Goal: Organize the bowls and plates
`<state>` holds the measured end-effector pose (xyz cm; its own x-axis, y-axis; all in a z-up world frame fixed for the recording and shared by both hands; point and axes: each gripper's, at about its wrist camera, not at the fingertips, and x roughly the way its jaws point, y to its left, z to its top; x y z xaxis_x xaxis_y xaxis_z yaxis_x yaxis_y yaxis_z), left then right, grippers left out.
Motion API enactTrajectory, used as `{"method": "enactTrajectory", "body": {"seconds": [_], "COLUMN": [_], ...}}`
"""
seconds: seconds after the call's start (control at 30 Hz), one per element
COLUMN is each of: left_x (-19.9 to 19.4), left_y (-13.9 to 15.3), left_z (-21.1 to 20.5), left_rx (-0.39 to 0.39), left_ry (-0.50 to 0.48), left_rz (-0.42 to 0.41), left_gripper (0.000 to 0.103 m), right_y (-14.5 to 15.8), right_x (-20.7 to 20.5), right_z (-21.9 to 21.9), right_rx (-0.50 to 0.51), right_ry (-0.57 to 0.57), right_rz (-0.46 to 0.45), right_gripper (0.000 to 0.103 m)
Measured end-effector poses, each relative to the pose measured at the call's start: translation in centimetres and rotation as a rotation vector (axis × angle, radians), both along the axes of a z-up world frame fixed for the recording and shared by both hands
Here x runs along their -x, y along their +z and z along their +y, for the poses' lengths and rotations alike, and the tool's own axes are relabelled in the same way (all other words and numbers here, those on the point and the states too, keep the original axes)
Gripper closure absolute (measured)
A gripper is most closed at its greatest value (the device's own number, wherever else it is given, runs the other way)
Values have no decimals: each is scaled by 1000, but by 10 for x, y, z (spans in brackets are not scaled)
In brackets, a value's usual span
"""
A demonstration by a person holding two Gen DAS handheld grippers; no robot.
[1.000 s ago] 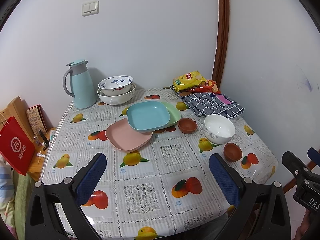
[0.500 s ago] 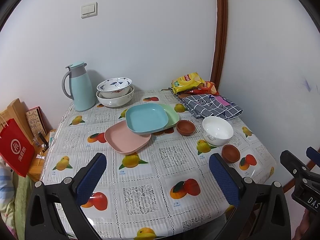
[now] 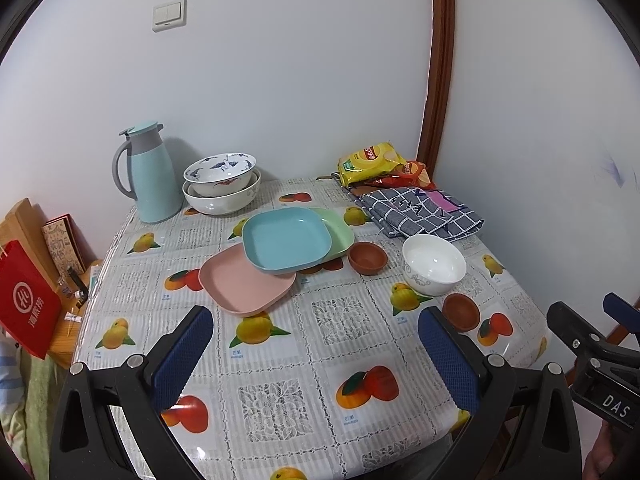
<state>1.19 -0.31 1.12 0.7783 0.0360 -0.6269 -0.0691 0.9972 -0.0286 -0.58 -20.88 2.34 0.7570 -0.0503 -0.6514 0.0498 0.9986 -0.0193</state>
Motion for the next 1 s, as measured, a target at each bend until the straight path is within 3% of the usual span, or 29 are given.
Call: {"method": "enactTrajectory", "body": {"seconds": [0.4,0.77,1.0], "left_x": [-33,-74,-110], "left_y": [11,1,-12], "left_z": [11,18,46], "left_rx": [-2,-21,-23], "left_ry": [-8,-25,13], "left_rz": [4,44,81], "left_gripper": [0,0,0], "right_y": [8,10,9], "right_x": [-33,-73,-99], "right_z": [6,15,20], "right_rx": [-30,-38,-55], "right_ry": [-9,-3,4], "right_rz": [-3,6,-18], "right_gripper": [1,1,1]}}
